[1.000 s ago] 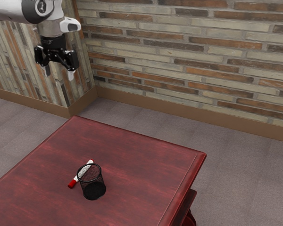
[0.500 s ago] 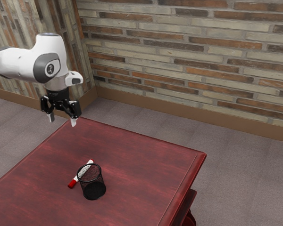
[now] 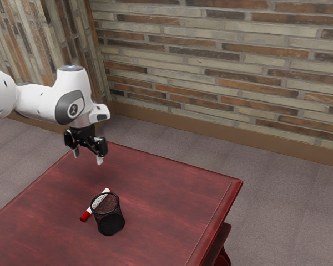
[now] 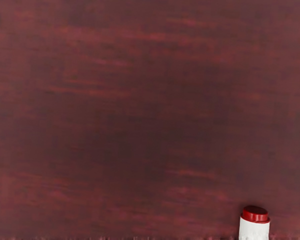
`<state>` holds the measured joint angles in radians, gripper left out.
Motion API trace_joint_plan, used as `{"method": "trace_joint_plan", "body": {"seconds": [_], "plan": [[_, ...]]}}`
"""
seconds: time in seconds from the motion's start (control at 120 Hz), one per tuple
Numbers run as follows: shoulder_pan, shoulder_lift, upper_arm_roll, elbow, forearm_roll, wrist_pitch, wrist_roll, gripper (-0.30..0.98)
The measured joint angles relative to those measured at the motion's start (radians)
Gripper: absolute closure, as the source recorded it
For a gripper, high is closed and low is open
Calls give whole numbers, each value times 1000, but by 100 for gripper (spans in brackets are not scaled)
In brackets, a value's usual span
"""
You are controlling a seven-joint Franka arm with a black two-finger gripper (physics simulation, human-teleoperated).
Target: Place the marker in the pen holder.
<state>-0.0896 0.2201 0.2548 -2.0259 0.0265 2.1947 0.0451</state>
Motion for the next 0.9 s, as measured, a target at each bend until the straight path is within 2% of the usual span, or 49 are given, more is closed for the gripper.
{"method": "trace_joint_plan", "body": {"seconds": [0.175,0.35,0.783,0.9], "plan": [[-1,-67,-35,-131,0,87,21,0],[0,-93,-70,-187,-1,137,34,0],[1,-73,-107,-279,-7,243,42,0],[3,-33,-108,-252,-9,260,43,0]]}}
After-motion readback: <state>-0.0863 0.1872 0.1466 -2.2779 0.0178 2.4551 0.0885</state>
